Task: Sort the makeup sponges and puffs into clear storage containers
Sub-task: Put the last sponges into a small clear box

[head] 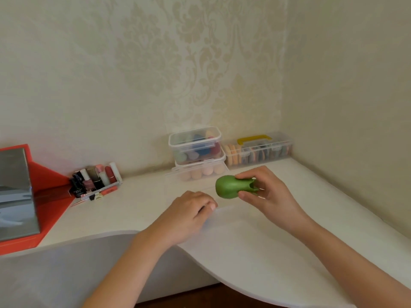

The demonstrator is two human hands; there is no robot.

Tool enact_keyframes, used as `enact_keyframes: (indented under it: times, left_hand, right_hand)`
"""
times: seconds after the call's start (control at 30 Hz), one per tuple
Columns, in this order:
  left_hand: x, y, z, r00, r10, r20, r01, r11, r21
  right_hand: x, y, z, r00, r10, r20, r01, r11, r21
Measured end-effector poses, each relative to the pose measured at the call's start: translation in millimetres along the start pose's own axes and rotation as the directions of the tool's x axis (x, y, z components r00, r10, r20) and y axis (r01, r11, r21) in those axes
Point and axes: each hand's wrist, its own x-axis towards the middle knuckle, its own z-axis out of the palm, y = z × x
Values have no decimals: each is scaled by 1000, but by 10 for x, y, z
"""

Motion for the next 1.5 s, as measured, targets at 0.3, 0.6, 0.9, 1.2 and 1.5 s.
enact_keyframes:
  times: [0.3,0.6,0.9,1.2,1.5]
  left_hand:
    - [-32,-85,-14,992,-127,-13,126,991,-50]
    - [-25,-552,-143,721,-681,126,454,327,-829]
    - [-15,-591,-82,777,-558,291,200,-219,-955]
    - [-100,-561,-91,851,-501,155,2,-293,-956]
    - [-145,-553,-160,971,-150,188,236,749,-619]
  right_hand:
    - [306,-59,73,944,201,263,-107,937,-333]
    - [194,120,129,955,210,208,-119,918,-379]
    - [84,216,92,877,418,236,-410,908,-85]
    - [81,259,85,869,416,270,-409,909,-85]
    - [39,240,-25,858,369,357,-370,926,-68]
